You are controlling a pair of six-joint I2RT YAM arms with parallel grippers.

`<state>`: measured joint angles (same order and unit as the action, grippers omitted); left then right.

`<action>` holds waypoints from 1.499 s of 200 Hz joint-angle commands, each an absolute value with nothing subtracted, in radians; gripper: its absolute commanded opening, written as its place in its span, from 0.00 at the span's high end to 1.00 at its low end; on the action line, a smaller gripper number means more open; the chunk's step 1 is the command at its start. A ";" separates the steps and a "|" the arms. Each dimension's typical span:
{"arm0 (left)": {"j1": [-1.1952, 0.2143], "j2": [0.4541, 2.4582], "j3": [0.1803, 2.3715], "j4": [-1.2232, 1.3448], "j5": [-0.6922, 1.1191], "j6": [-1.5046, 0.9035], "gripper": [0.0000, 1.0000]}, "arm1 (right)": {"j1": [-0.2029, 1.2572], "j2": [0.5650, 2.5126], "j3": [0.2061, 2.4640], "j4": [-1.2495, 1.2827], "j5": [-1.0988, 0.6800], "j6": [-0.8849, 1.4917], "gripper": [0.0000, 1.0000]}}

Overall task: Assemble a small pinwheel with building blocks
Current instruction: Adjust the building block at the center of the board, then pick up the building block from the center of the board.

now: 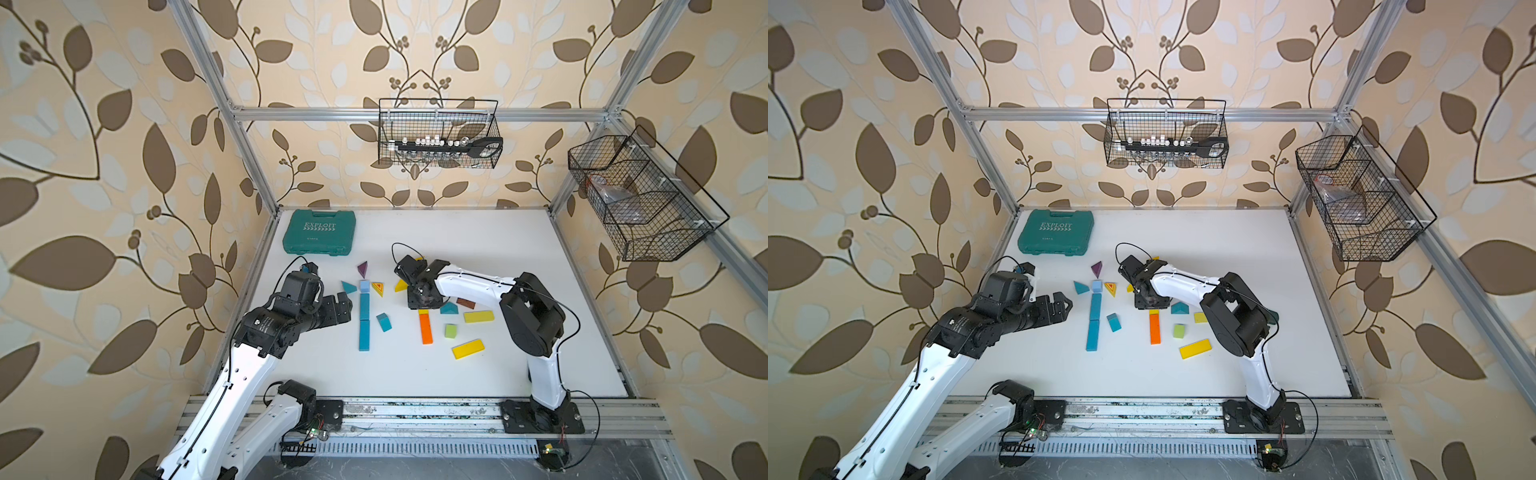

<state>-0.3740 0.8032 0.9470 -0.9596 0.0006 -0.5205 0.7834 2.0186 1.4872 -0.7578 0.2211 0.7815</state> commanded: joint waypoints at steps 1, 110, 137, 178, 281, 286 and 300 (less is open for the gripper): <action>-0.377 0.805 0.945 -0.948 -0.004 -0.504 0.01 | 0.786 1.905 1.479 -0.798 0.212 0.758 0.49; -0.377 0.818 0.946 -0.948 -0.003 -0.504 0.01 | 0.828 1.488 0.974 -0.770 0.174 0.904 0.40; -0.377 0.815 0.946 -0.951 -0.010 -0.505 0.01 | 0.828 1.552 0.999 -0.749 0.167 0.895 0.40; -0.377 0.810 0.945 -0.951 -0.015 -0.509 0.01 | 0.824 1.644 1.033 -0.750 0.195 0.891 0.43; -0.377 0.813 0.946 -0.952 -0.017 -0.509 0.01 | 0.781 1.731 1.072 -0.752 0.222 0.874 0.78; -0.377 0.814 0.945 -0.953 -0.017 -0.509 0.01 | 0.775 1.720 1.070 -0.756 0.225 0.843 0.80; -0.377 0.816 0.944 -0.951 -0.014 -0.509 0.01 | 0.742 1.675 1.062 -0.768 0.227 0.812 0.87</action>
